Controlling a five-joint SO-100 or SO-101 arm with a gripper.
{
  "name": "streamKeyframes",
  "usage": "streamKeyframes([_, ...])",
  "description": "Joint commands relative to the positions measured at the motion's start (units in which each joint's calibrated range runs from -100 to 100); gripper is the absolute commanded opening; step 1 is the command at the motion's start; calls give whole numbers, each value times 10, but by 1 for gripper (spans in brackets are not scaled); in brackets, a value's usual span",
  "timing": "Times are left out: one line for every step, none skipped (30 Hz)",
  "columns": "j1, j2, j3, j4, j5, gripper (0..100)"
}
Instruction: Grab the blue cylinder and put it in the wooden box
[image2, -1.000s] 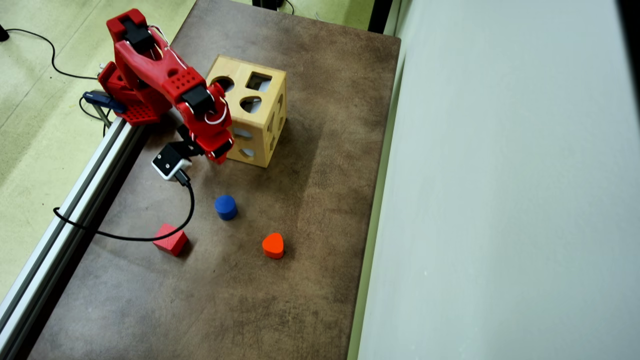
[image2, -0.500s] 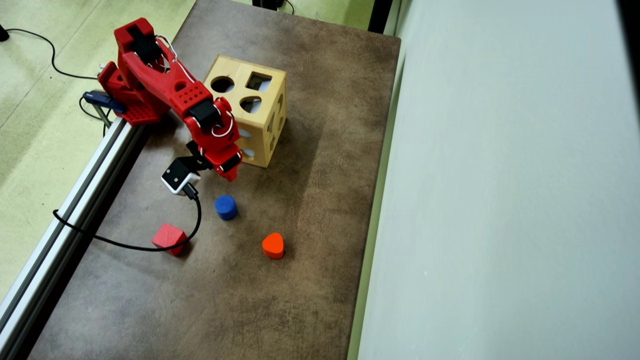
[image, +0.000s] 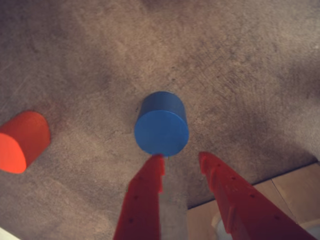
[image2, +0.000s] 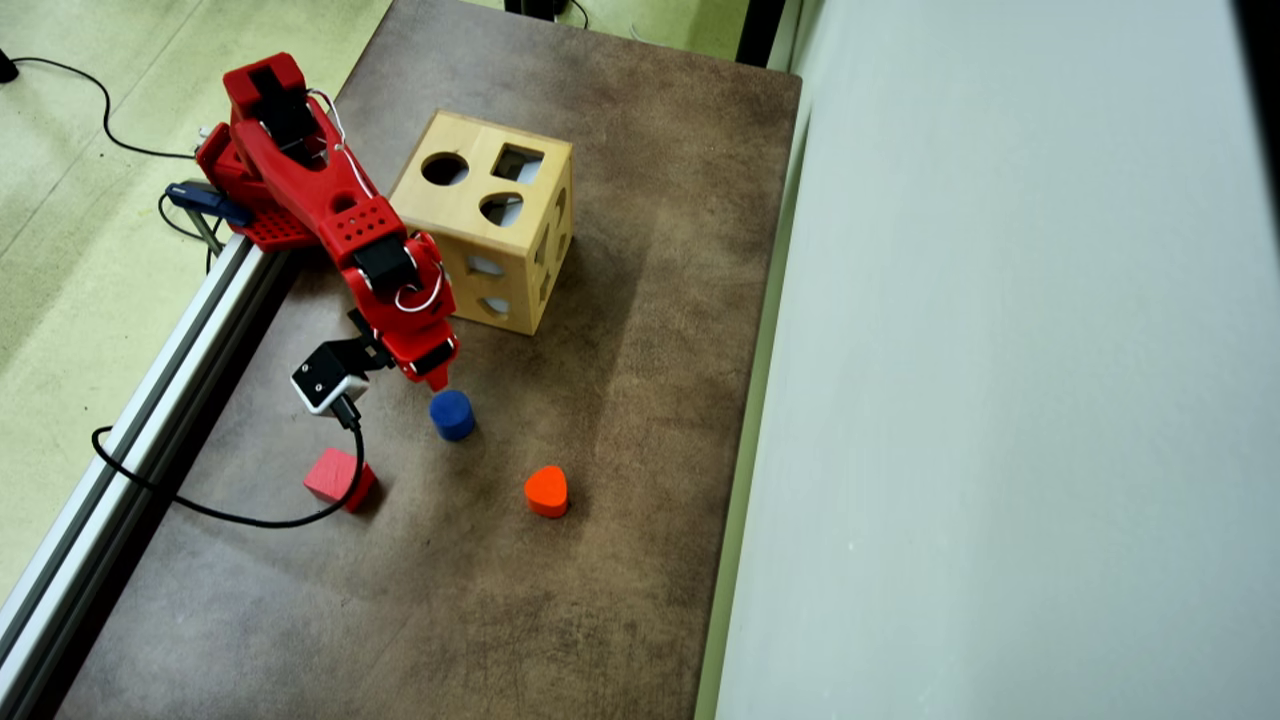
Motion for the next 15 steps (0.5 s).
streamKeyframes([9, -14, -25, 1, 3, 18])
streamKeyframes([9, -14, -24, 3, 3, 19])
streamKeyframes([9, -15, -24, 4, 4, 20])
streamKeyframes([9, -15, -24, 4, 4, 21])
streamKeyframes([9, -15, -24, 4, 4, 22])
streamKeyframes([9, -15, -24, 4, 4, 22])
streamKeyframes([9, -15, -24, 4, 4, 23])
streamKeyframes([8, -15, -24, 4, 4, 24])
streamKeyframes([8, -15, -24, 4, 4, 25])
streamKeyframes([8, -15, -24, 4, 4, 26])
streamKeyframes([6, -15, -24, 4, 4, 27])
streamKeyframes([4, -13, -23, 4, 4, 29])
streamKeyframes([3, -13, -23, 4, 4, 30])
streamKeyframes([2, -12, -23, 4, 4, 31])
streamKeyframes([2, -11, -23, 4, 4, 31])
